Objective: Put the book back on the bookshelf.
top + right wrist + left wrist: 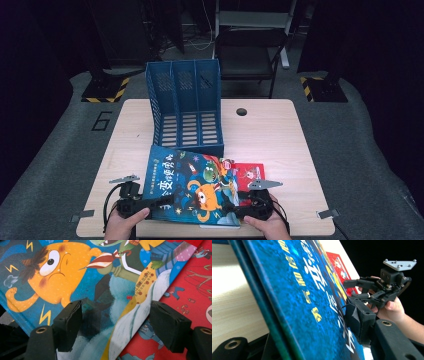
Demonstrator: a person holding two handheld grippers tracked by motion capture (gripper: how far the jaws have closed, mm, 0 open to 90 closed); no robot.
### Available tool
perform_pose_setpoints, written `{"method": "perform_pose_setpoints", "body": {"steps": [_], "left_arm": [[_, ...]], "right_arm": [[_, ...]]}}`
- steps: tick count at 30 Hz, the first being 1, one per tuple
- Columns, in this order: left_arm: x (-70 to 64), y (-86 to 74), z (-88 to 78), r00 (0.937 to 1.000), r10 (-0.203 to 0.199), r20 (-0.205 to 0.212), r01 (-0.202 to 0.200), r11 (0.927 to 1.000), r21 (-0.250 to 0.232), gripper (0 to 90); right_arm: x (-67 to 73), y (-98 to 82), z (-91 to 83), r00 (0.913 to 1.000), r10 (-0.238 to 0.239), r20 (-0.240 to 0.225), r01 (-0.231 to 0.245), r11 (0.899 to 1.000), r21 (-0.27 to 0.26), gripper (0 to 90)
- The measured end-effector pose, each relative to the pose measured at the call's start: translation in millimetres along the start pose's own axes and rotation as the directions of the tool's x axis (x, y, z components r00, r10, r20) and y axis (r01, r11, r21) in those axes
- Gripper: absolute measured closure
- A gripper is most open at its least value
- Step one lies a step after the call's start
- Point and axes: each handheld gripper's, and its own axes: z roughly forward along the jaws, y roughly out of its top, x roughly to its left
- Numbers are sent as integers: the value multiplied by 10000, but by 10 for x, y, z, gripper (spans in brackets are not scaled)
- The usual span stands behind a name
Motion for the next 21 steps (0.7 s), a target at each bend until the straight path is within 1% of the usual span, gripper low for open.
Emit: {"method": "perform_pose_setpoints", "body": {"steps": [2,7,10,11,12,14,17,18,19,21], "left_arm": [[0,2,4,10000,-26,37,26,10000,86,521],[16,8,3,9999,-100,139,98,9999,108,530],[1,36,-13,9999,-69,100,67,9999,131,548],[-2,54,-28,9999,-55,116,53,9998,203,548],[-8,74,-45,9999,-93,93,91,9998,160,558],[-14,108,-75,10000,-46,-43,46,10000,8,577],[-18,156,-121,9999,-61,-102,61,10000,-52,602],[-19,167,-131,9999,-81,-118,79,9999,-106,611],[-19,177,-141,9999,-92,-120,91,9999,-98,618],[-14,200,-161,9998,-73,-173,70,9998,-203,626]], "right_arm": [[-5,0,0,10000,-52,-18,52,10000,-5,264],[0,2,1,10000,-81,-18,81,10000,19,260],[3,6,11,9998,-148,-132,148,9999,49,254],[3,6,11,9998,-148,-132,148,9999,49,254],[10,7,17,9998,-132,-159,133,9999,58,253],[25,15,32,9995,-219,-240,222,9997,118,250],[47,25,56,9991,-235,-347,240,9996,168,246],[53,32,71,9987,-314,-396,321,9994,161,245],[63,33,79,9986,-277,-449,285,9994,176,243],[60,36,89,9975,-495,-510,506,9985,207,239]]}}
